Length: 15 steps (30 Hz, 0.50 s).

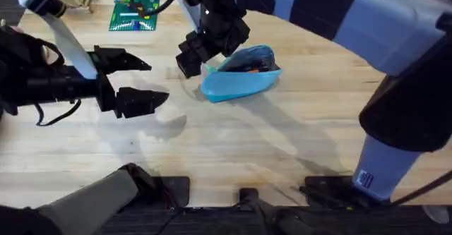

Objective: Unzip the bag, pick up the pens from the table one at a time and place them inside, then zip the bag closed.

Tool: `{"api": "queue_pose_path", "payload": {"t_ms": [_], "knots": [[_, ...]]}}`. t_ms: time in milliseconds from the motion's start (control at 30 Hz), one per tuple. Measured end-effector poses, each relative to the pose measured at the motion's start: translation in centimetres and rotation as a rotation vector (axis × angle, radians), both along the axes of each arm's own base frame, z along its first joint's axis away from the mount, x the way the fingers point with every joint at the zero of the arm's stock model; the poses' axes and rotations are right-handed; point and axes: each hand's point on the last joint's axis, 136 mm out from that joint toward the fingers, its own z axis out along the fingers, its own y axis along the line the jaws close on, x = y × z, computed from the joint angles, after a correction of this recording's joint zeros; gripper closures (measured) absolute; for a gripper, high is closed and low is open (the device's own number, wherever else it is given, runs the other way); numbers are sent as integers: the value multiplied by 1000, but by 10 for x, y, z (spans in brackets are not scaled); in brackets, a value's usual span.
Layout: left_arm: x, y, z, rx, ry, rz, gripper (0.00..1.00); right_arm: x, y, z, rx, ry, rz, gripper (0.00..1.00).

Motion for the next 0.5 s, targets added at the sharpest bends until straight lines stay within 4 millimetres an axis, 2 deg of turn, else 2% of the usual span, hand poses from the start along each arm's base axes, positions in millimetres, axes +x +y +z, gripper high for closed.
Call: {"api": "queue_pose_path", "payload": {"t_ms": [500], "knots": [[0, 0, 0, 0, 0, 0, 8, -1, -1, -2, -8, 9, -3, 61]]}}
